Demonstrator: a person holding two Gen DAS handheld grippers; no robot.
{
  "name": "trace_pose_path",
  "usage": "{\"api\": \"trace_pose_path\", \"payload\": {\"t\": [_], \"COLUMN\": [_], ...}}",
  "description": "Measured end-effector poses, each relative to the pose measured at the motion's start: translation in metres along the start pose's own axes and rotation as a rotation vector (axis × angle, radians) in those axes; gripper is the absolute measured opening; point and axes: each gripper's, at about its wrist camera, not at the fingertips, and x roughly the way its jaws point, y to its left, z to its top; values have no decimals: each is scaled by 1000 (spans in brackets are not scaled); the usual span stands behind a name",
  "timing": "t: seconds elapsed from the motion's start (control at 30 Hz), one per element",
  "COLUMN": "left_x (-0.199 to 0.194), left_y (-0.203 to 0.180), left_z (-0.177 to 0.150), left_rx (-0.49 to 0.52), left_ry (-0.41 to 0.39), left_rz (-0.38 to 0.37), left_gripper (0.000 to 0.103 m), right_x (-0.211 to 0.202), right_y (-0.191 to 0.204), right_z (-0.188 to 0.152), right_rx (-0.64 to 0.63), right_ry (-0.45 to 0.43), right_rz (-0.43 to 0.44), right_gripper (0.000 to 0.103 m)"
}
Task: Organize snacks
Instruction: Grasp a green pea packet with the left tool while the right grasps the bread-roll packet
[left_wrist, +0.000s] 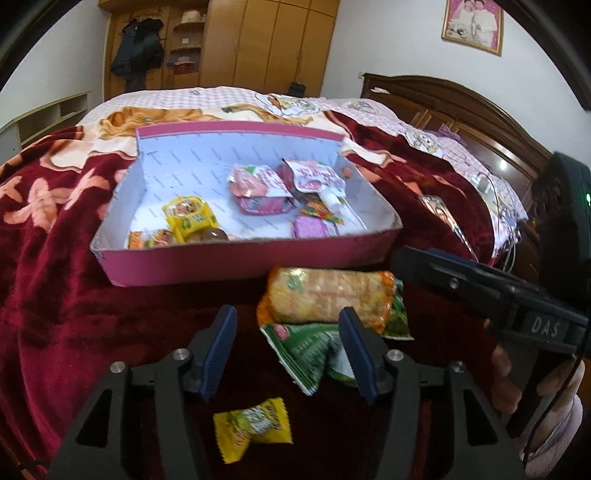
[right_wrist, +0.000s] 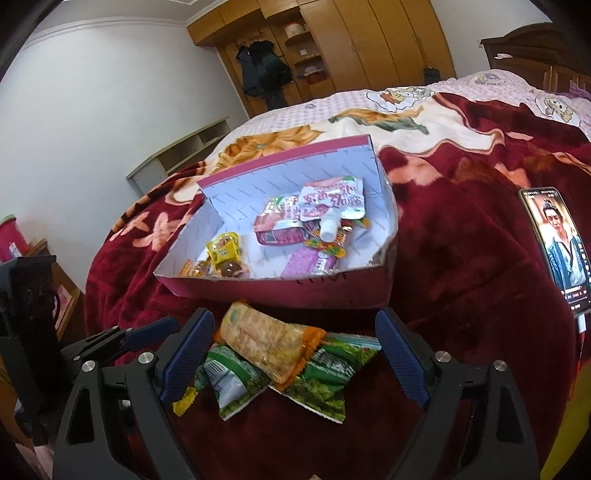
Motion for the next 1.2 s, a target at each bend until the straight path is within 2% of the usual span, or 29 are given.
{"api": "trace_pose_path", "payload": {"t": [0.43, 0.6, 0.77, 1.0, 1.2], "left_x": [21, 30, 32, 24, 8], "left_y": [-16, -20, -19, -13, 5], "left_z": [-12, -15, -17, -18, -15], "left_rx": [39, 52, 50, 43, 1], "left_ry": [62, 73, 53, 26, -10], "left_rz": [-17, 12, 18, -1, 33], "left_gripper": [61, 61, 61, 52, 52], "right_x": [3, 4, 5, 7, 9], "right_y": [-10, -10, -9, -2, 5], "right_z": [-8, -9, -10, -11, -11], "right_rx": [29, 32, 29, 1, -25], "right_ry": [16, 19, 23, 28, 33], "right_rz": [-6, -5, -2, -6, -6], "right_gripper": [91, 91, 91, 91, 91]}}
